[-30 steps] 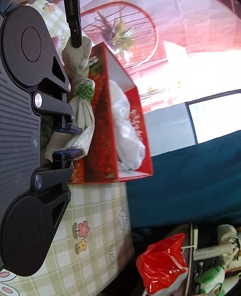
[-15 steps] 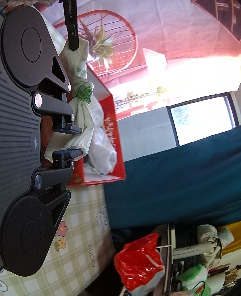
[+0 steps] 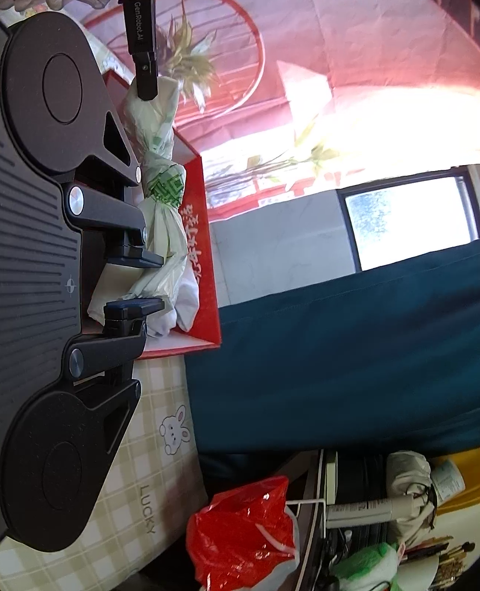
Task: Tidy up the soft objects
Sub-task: 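Lift the knotted white bag with both grippers over the red box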
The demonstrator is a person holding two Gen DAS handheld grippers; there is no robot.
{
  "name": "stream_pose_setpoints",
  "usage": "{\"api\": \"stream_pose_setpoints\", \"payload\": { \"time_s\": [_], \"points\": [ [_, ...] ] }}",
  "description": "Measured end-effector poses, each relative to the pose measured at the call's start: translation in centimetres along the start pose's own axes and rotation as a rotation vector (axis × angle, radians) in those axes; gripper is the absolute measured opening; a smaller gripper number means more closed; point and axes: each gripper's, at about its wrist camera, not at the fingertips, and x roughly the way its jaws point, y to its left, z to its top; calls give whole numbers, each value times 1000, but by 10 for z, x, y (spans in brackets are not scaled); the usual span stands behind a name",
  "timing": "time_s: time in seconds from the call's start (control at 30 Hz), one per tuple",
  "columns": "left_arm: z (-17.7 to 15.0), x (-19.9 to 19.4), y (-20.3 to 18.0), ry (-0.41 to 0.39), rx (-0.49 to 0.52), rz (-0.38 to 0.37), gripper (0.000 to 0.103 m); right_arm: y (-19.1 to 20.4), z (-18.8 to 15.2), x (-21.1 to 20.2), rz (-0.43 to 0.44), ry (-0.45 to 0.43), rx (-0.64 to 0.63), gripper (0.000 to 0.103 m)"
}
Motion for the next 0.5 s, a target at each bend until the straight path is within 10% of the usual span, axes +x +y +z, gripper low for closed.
{"api": "stream_pose_setpoints", "payload": {
  "time_s": [0.5],
  "points": [
    [4, 67, 13, 194, 1, 37, 14, 10, 5, 91, -99, 204, -60, 16]
  ]
}}
